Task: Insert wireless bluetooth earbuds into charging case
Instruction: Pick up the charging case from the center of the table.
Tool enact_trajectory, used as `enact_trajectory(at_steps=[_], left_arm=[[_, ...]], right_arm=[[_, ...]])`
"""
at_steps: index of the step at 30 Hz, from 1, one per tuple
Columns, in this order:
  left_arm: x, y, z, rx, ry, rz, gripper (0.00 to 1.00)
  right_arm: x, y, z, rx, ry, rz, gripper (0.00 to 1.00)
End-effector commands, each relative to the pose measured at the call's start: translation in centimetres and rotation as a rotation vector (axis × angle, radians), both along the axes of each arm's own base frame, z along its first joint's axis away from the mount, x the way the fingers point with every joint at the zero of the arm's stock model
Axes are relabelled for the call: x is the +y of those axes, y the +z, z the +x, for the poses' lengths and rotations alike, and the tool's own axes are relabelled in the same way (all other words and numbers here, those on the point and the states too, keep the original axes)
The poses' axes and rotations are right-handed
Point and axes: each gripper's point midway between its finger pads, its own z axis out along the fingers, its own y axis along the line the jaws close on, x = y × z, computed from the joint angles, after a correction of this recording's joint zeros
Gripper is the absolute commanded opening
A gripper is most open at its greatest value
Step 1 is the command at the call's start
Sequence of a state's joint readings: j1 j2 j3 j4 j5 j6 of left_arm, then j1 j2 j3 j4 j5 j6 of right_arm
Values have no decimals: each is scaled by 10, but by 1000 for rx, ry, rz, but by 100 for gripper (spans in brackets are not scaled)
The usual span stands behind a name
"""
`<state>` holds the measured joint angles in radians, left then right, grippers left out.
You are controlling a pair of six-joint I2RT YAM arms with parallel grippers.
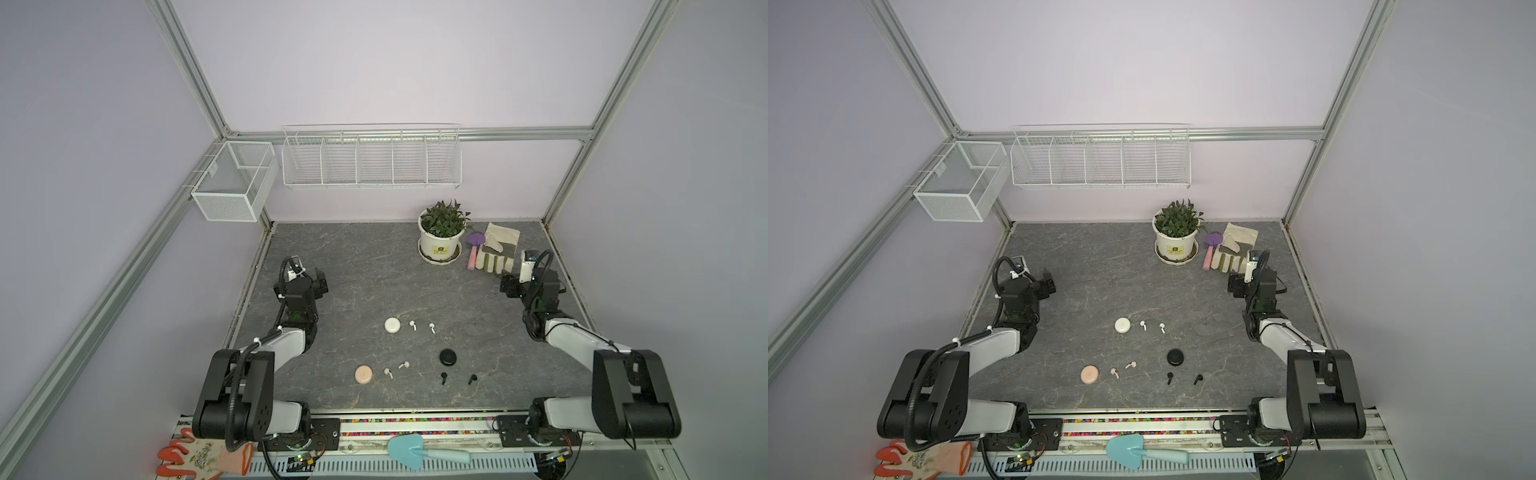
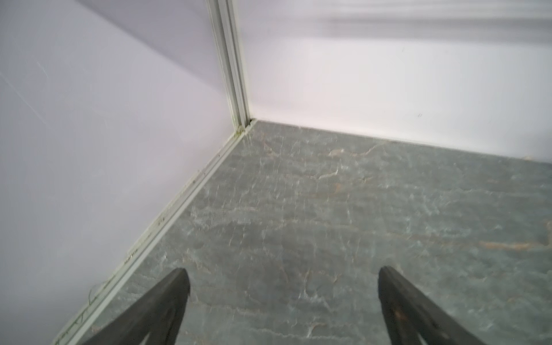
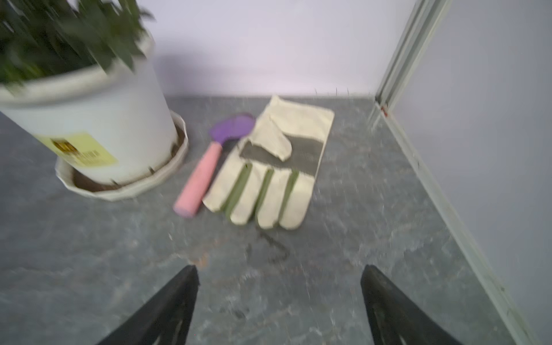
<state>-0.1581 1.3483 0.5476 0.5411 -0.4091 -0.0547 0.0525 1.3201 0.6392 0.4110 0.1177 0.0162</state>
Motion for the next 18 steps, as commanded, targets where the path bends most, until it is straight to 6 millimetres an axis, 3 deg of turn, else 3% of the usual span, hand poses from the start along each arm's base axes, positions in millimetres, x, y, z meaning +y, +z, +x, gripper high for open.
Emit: enact_trajectory(at_steps=[1, 5, 7, 9, 12, 18], left_arm=[[-9, 0, -6, 137, 36, -86, 99], [-46, 6, -8, 233, -10, -217, 99], [-76, 8, -13, 269, -94, -264, 99], [-98, 8, -22, 305, -181, -311, 99], [-116, -1, -40, 382, -267, -396, 98], [-134, -22, -68, 479, -361, -503, 98]], right_arm=[[56, -8, -21, 124, 172, 66, 88], [144, -7, -58, 192, 451, 67, 88], [187, -17, -91, 259, 637, 29, 89], [216, -29, -122, 325, 812, -41, 94], [245, -42, -159, 392, 1032, -163, 99], [291, -66, -202, 393, 1333, -300, 100]])
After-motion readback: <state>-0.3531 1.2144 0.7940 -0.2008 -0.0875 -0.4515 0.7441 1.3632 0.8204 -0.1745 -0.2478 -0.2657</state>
